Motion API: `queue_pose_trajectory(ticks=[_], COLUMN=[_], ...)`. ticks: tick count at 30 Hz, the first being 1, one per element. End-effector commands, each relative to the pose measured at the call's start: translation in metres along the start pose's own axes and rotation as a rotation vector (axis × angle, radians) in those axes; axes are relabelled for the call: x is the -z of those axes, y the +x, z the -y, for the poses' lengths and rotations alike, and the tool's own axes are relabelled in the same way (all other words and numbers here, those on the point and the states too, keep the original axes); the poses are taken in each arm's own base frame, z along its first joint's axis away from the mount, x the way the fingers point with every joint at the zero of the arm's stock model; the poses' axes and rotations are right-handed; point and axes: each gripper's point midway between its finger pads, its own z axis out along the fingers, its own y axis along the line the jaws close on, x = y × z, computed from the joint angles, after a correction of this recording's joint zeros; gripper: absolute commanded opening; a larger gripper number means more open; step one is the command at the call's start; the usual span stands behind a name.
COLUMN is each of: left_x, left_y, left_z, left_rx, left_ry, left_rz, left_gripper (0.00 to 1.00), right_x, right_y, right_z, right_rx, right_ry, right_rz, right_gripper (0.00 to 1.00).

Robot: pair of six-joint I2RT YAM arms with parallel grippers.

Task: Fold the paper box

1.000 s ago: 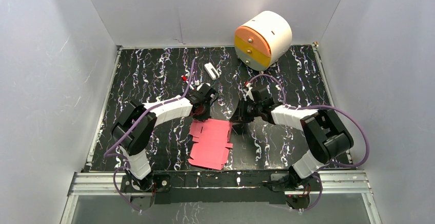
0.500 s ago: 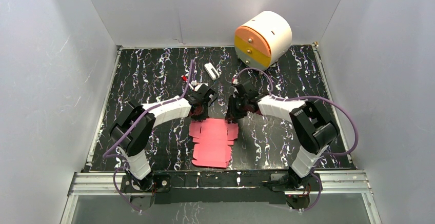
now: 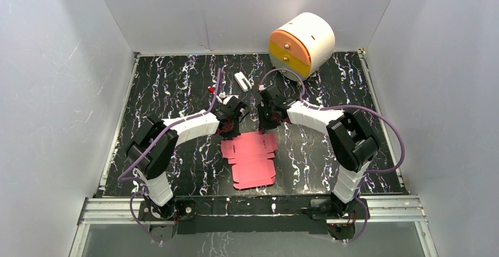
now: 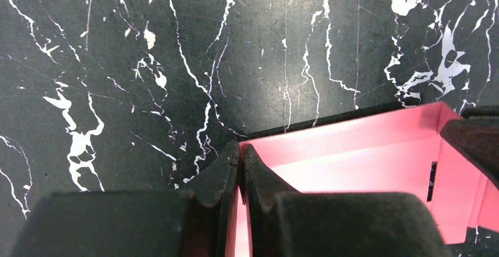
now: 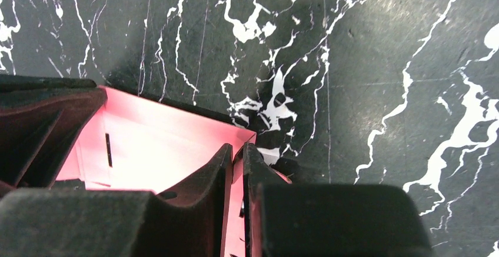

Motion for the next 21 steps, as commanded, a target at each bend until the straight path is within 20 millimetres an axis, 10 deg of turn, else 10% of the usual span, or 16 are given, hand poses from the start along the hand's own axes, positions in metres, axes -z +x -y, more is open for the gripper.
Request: queue_pose_trajectory(ticks=[1,10,21], left_x=[0.025,0.054,0.076], left_y=[-0.03,-0.052,-0.014], left_z=[0.021,-0.001,-0.029], left_rx=[0.04,0.084,0.2], left_ry=[0.096,0.106,0.206], left_rz=[0.088,0.151,0.085], left_gripper=[0.07,0.33,0.59], right_x=[0.001,0.024,0.053], right_y=[-0.022,-0.046,-0.032], right_z=[-0.008,0.001,-0.008], right_rx=[0.047,0.112,0.175], right_ry=[0.011,0.078,-0.02], right_rz=[0.054,0.15,0.206], right_gripper=[0.2,0.35,0.53])
